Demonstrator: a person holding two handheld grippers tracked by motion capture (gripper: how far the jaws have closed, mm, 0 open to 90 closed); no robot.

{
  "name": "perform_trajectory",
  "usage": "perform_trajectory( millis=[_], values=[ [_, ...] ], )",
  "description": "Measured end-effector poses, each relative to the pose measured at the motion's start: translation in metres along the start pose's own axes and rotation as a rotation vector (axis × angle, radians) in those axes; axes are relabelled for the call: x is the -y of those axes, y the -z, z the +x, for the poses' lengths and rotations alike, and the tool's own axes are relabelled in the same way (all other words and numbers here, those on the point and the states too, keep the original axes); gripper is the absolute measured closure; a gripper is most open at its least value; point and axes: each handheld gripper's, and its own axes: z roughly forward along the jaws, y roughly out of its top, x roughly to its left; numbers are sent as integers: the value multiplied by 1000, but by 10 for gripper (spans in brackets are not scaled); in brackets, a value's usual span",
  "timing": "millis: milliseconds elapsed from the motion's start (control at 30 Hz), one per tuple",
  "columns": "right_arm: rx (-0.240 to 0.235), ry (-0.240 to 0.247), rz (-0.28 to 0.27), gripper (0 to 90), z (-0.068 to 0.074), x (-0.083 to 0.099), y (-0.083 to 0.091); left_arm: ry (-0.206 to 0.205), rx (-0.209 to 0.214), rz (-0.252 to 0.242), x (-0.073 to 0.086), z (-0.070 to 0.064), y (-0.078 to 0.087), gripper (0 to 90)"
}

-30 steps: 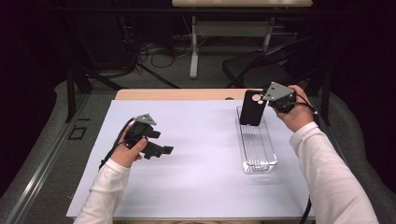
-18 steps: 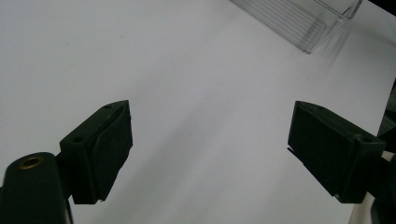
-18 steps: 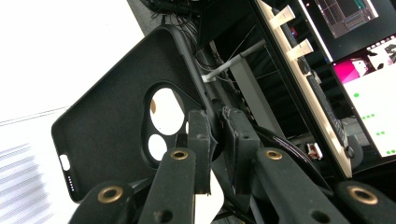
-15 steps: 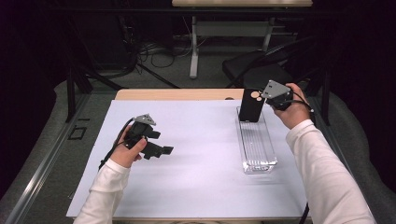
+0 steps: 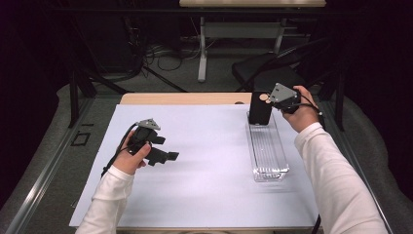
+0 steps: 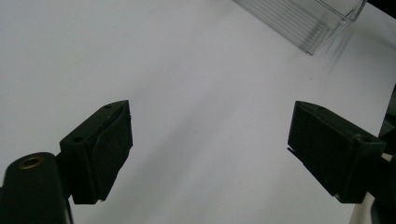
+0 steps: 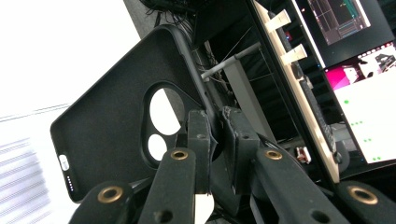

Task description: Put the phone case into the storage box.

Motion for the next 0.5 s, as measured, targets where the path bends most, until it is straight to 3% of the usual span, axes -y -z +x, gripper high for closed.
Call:
perform_trajectory(
  millis=[267,500],
  values=[
    [-8,51,20,819,5,3,-12,4,-8,-2,1,1,0,140],
    [-4,58,13,819,9,2,-18,5,-9,0,2,2,0,141]
  ],
)
